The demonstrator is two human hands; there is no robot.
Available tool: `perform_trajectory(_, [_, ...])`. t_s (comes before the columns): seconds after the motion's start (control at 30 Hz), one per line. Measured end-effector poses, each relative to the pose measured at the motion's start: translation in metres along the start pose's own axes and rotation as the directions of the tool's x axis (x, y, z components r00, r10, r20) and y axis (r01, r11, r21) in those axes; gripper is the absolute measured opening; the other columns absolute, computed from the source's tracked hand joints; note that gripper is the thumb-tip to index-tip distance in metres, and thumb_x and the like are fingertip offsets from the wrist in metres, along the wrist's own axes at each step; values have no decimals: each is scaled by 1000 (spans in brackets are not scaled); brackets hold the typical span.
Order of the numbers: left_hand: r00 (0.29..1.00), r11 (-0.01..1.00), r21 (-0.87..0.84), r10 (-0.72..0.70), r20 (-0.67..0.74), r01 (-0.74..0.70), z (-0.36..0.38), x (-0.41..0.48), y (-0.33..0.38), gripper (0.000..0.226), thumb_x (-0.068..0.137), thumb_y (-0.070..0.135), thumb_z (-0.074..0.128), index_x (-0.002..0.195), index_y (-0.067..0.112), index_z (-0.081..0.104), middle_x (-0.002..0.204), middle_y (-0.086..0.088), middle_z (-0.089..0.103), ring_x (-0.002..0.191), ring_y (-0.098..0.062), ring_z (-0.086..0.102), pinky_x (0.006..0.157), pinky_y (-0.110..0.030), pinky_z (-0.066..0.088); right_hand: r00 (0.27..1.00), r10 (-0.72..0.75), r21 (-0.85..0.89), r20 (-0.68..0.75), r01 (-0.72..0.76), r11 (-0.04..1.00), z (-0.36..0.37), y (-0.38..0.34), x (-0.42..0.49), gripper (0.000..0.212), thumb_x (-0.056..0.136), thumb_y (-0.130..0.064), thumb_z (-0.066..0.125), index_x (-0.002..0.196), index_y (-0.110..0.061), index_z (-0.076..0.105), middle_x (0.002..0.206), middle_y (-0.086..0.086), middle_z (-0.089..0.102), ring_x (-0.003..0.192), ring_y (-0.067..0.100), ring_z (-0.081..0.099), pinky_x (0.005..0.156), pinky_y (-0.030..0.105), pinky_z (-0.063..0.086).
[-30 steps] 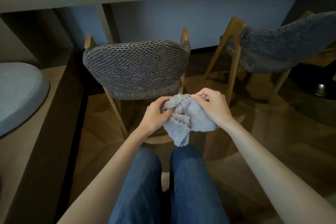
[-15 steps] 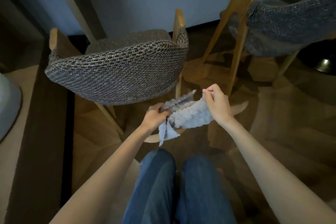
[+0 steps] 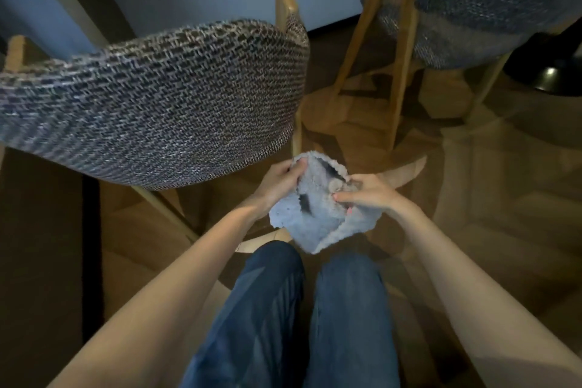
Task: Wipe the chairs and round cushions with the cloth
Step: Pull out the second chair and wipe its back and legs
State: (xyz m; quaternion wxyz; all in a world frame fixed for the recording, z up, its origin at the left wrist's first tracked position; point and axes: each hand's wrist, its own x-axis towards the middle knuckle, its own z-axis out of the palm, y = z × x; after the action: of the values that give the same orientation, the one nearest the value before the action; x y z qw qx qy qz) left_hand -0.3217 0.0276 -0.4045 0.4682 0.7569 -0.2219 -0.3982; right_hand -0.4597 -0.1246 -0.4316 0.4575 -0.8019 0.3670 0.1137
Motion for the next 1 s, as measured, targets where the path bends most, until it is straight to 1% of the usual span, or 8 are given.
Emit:
perform_trajectory(0.07, [999, 1000, 22, 5, 42, -6, 2, 7, -5, 31, 99, 37, 48, 77, 18, 60, 72, 7, 62, 64, 3, 60, 63, -9, 44, 998, -43, 73, -54, 47, 996, 11, 10, 4, 16, 79, -29, 77, 79, -15, 68, 76, 1, 66, 77, 16, 62, 75, 32, 45])
perform_trajectory(0.13, [998, 997, 67, 41, 55, -44, 2, 16, -16, 35, 97, 42, 49, 85, 11, 60, 85, -3, 62, 79, -10, 59, 77, -23, 44, 990, -64, 115, -122, 79, 990, 22, 20, 12, 18, 80, -27, 75, 67, -21, 64, 75, 3, 65, 79, 20, 61, 75, 36, 45])
perform_trajectory(0.23, [995, 992, 78, 96, 3, -96, -1, 29, -31, 33, 98, 38, 48, 92, 8, 59, 88, -7, 59, 82, -13, 56, 76, -24, 42, 968, -69, 52, -242, 84, 995, 34, 27, 25, 12, 82, -34, 66, 75, -29, 58, 97, 7, 63, 102, 28, 53, 94, 44, 42])
perform_trajectory(0.37, [981, 981, 102, 173, -88, -164, -6, 44, -53, 38, 99, 32, 48, 66, 15, 40, 69, -1, 47, 68, -10, 46, 63, -17, 37, 942, -110, 216, -318, 185, 959, 45, 35, 38, 18, 92, -28, 57, 86, -20, 41, 81, -1, 50, 81, 20, 51, 74, 40, 44])
perform_trajectory(0.5, [982, 988, -20, 148, -119, -152, -9, 54, -72, 28, 99, 33, 49, 83, 11, 52, 85, -12, 54, 82, -20, 52, 76, -34, 43, 903, -77, 299, -423, 219, 929, 51, 44, 41, 41, 85, -28, 72, 96, -18, 33, 84, -1, 47, 74, 13, 51, 68, 31, 47])
perform_trajectory(0.63, [976, 987, -106, 101, -192, -123, -15, 61, -85, 26, 99, 30, 49, 90, 7, 56, 91, -12, 59, 86, -21, 57, 85, -40, 51, 953, -120, 501, -279, 251, 828, 44, 50, 32, 67, 79, -7, 77, 124, -25, 31, 102, 13, 58, 82, 19, 64, 70, 25, 55])
perform_trajectory(0.77, [965, 984, 21, 177, -193, -176, -20, 72, -85, 21, 100, 25, 47, 108, 10, 59, 99, 4, 59, 98, -10, 56, 84, -20, 46, 937, -330, 234, -113, 348, 908, 42, 44, 37, 65, 85, 5, 64, 136, -28, 42, 124, -2, 45, 106, 14, 49, 80, 15, 47])
perform_trajectory(1.0, [884, 867, 257, 460, -83, -427, -21, 79, -85, 26, 100, 13, 45, 123, 9, 57, 96, 5, 58, 71, 7, 50, 70, -4, 38, 931, -364, -363, -8, 337, 869, 29, 28, 48, 40, 79, -26, 78, 117, -24, 66, 86, -12, 38, 87, 6, 45, 69, 12, 31])
